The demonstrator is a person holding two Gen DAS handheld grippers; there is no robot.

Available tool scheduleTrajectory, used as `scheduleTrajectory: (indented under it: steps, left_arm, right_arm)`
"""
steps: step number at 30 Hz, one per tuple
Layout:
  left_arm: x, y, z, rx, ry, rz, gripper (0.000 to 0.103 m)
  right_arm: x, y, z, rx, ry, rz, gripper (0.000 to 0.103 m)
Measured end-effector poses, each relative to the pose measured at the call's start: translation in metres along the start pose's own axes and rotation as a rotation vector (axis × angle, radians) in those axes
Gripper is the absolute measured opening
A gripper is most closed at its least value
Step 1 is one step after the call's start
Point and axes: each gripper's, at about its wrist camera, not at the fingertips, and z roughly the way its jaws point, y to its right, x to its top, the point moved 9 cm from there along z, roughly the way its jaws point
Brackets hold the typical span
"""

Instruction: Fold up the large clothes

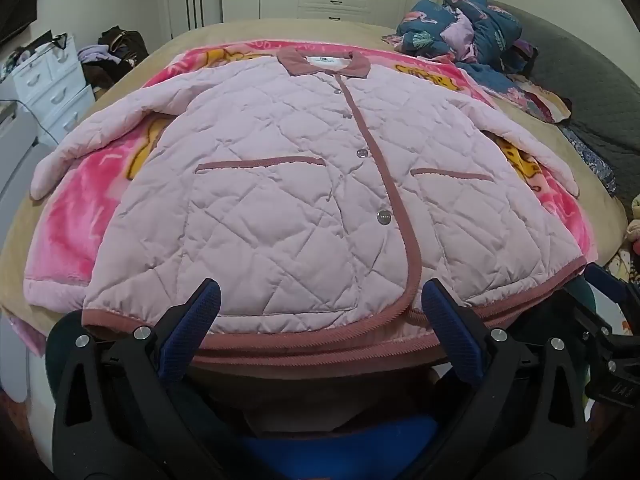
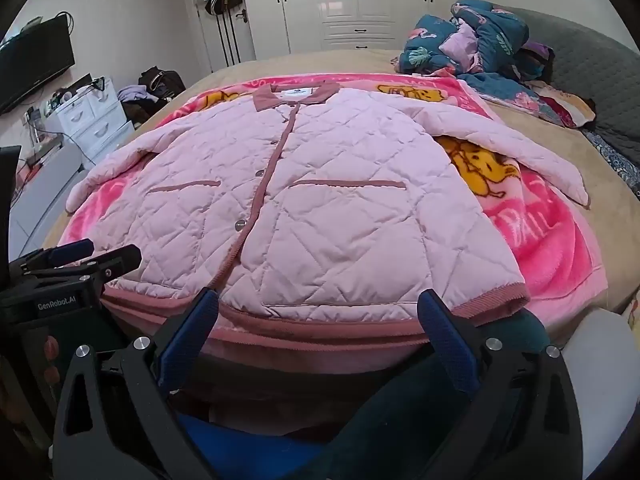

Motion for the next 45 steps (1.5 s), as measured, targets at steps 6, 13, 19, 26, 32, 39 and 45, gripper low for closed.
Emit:
scheduleTrajectory:
  steps: [6,13,19,26,32,39,45]
  left_arm:
    - [0.001,0.001,0.001,-0.005,0.003,-0.004,0.094]
    - [0.006,0.0,-0.003,-0.01,0.002,-0.006,0.094]
    - [0.006,-0.002,-0.002,-0.012,0.007,-0.012,0.094]
    - [0.007,-0.006,-0.003,-0.014,0.013,-0.011,0.094]
    - [0.008,-0.007,-0.003,-0.017,0.016,-0.008,0.094]
    - [0.009,-0.007,-0.005,-0.018,0.019,-0.008,0.094]
    - [0.009,-0.008,-0.006,-0.017,0.02,-0.008,0.094]
  right_arm:
    - [0.002,-0.003,-0.004,-0.012,0.0,-0.027,0.099]
    - [0.005,-0.004,-0.003,-0.024,0.008,-0.032,0.099]
    - [0.005,-0.006,-0.003,-0.023,0.002,-0.033,0.099]
    - [0.006,-0.006,-0.003,-0.021,0.002,-0.034,0.099]
    - [0.006,-0.006,-0.003,-0.022,0.005,-0.035,0.099]
    - [0.006,-0.006,-0.004,-0.023,0.005,-0.034,0.099]
    - [0.007,-0.005,-0.004,-0.023,0.007,-0.032,0.099]
